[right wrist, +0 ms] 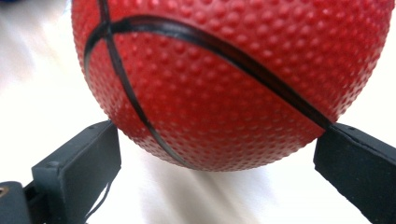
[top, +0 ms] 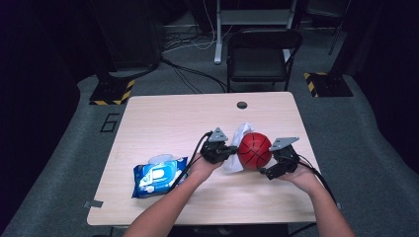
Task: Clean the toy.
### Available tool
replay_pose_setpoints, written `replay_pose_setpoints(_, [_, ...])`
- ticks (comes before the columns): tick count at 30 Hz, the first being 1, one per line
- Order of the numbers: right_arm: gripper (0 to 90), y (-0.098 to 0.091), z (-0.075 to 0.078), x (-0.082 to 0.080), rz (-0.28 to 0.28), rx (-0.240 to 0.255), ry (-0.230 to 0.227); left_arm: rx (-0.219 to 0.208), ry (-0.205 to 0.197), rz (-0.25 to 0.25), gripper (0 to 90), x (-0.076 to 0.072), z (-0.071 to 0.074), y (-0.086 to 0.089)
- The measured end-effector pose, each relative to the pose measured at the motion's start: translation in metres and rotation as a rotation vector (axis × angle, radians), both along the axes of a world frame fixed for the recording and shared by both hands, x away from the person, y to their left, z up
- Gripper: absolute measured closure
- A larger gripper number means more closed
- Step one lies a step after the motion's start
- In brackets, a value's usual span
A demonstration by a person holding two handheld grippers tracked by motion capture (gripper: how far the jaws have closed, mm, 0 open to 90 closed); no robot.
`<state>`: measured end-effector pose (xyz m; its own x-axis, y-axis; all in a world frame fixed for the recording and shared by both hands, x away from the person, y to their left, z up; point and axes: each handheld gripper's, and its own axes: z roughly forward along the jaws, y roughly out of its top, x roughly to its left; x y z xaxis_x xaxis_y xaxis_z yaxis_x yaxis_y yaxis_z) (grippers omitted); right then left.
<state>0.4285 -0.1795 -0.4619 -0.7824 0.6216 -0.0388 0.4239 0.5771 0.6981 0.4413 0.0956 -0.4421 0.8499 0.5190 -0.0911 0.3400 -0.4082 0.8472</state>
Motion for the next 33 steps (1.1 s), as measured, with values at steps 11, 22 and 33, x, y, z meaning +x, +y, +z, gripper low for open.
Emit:
replay_pose_setpoints(11, [10.2, 0.046, 0.003, -0.044, 0.023, 0.143, -0.003, 0.048, 0.011, 0.001, 88.2, -0.054, -0.009, 0.040])
replay_pose_setpoints(22, [17.3, 0.047, 0.003, -0.041, 0.013, 0.090, -0.068, 0.048, -0.016, 0.053, 87.5, -0.032, -0.007, 0.038])
replay_pose_setpoints(33, [23.8, 0.052, 0.019, -0.026, 0.023, 0.156, -0.188, 0.051, -0.026, 0.034, 88.1, -0.017, -0.002, 0.029])
